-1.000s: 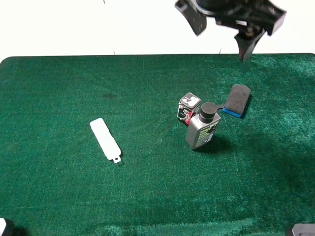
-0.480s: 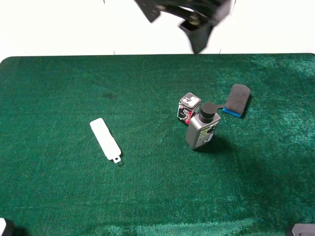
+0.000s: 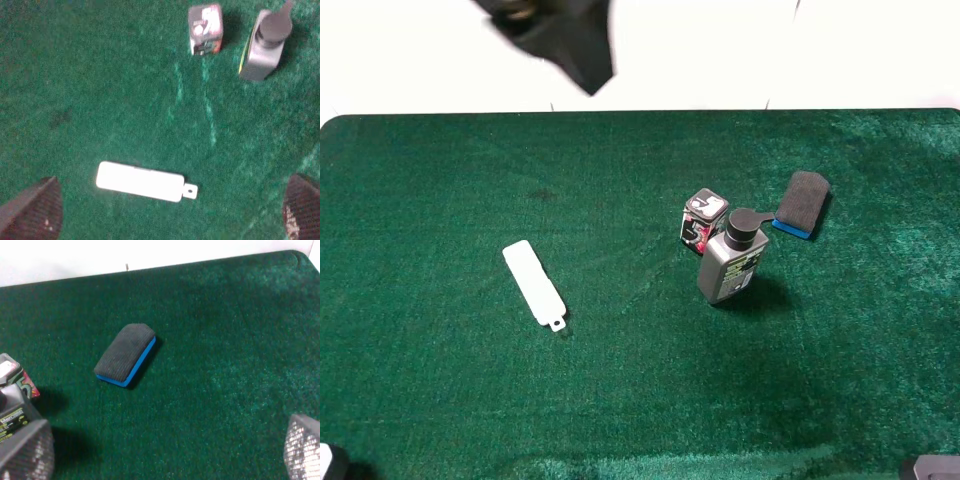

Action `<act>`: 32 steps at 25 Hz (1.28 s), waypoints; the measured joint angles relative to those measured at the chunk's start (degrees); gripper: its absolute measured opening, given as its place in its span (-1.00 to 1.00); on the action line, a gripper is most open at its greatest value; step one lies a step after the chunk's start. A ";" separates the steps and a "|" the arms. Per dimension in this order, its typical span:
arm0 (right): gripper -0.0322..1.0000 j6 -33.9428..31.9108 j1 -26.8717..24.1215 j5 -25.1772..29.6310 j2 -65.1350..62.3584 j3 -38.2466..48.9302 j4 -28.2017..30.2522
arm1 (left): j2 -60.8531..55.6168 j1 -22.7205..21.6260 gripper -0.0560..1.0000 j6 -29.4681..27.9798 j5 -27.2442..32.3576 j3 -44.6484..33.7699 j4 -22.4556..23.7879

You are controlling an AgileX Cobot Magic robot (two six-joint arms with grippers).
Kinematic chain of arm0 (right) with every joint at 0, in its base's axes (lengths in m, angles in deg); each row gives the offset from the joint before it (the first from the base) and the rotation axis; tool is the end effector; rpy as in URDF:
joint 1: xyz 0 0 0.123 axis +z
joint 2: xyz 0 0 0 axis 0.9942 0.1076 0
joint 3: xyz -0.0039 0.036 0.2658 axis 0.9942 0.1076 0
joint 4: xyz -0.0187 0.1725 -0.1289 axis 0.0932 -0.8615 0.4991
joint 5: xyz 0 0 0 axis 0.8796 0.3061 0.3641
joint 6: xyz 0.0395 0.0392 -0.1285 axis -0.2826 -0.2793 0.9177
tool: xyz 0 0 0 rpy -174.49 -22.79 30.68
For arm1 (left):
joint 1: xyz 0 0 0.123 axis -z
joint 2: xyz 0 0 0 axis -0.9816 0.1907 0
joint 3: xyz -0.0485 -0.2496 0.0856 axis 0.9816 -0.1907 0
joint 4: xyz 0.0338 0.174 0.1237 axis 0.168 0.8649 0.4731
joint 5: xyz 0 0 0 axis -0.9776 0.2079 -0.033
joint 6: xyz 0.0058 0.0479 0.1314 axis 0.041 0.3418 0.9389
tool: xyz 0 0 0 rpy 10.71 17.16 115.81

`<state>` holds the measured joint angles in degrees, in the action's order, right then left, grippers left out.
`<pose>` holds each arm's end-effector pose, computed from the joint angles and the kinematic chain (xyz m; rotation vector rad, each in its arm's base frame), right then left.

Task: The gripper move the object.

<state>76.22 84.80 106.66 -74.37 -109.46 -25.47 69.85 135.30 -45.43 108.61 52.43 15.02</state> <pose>0.0255 0.0017 0.2404 0.0358 2.0096 0.0576 0.1772 -0.2140 0.3431 1.0411 2.2930 -0.1648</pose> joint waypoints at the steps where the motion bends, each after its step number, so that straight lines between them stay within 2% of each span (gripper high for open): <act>1: 0.40 0.00 0.00 0.00 0.00 0.00 0.00 | -1.83 0.00 0.79 -0.30 0.00 -1.81 0.02; 9: 0.40 0.00 0.00 0.00 0.00 0.00 0.00 | -17.20 0.00 0.79 -2.70 0.05 -15.57 0.02; 19: 0.40 0.00 0.00 0.00 0.00 0.00 0.00 | -34.79 -0.96 0.79 -2.81 0.09 -25.85 -0.24; 23: 0.40 0.00 0.00 0.00 0.00 0.00 0.00 | -39.42 -6.31 0.79 -2.81 0.11 -29.71 -1.60; 32: 0.40 0.00 0.00 0.00 0.00 0.00 0.00 | -48.10 -24.31 0.79 -0.27 0.11 -37.84 -6.39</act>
<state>76.22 84.80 106.66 -74.37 -109.46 -25.47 21.74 110.98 -45.69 108.72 14.59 8.63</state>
